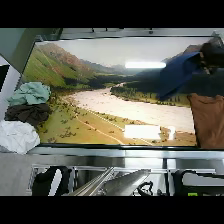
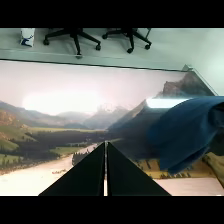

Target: Fold the shirts.

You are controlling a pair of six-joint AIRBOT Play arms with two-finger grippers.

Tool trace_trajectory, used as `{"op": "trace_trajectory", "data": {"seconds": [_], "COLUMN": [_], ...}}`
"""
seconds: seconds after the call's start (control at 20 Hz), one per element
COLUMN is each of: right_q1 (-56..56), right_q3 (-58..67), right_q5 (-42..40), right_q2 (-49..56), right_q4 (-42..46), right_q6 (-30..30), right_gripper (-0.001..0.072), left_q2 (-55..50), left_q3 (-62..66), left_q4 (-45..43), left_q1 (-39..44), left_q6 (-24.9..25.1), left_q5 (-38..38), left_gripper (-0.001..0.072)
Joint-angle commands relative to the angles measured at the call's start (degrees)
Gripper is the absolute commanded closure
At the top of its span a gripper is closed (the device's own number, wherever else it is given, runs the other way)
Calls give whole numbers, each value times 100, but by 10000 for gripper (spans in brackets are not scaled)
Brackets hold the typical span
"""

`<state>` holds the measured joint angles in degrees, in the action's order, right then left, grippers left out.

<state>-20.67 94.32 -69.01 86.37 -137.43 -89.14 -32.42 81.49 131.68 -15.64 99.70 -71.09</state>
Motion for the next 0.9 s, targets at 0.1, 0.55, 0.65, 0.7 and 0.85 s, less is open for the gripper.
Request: {"op": "trace_trajectory", "data": {"seconds": [0.1,0.55,0.65,0.7,0.85], "right_q1": [-1572,-1923,-1923,-1923,-1923], "right_q3": [136,-2221,-2966,-3254,-3880], "right_q5": [-522,-1646,-1569,-1491,-1421], "right_q2": [-468,-1698,-1880,-1899,-1821], "right_q4": [1198,4590,4736,4725,4728], "right_q6": [1228,2433,2496,2496,2590], "right_gripper": [700,699,698,697,253], "left_q2": [2,2,0,0,2], "left_q3": [0,0,0,0,0], "left_q4": [9,9,9,9,9], "left_q1": [-4,-4,-4,-4,-2], "left_q6": [9,11,11,11,11], "left_q5": [-83,-142,-157,-157,-164], "left_gripper": [689,689,689,689,689]}}
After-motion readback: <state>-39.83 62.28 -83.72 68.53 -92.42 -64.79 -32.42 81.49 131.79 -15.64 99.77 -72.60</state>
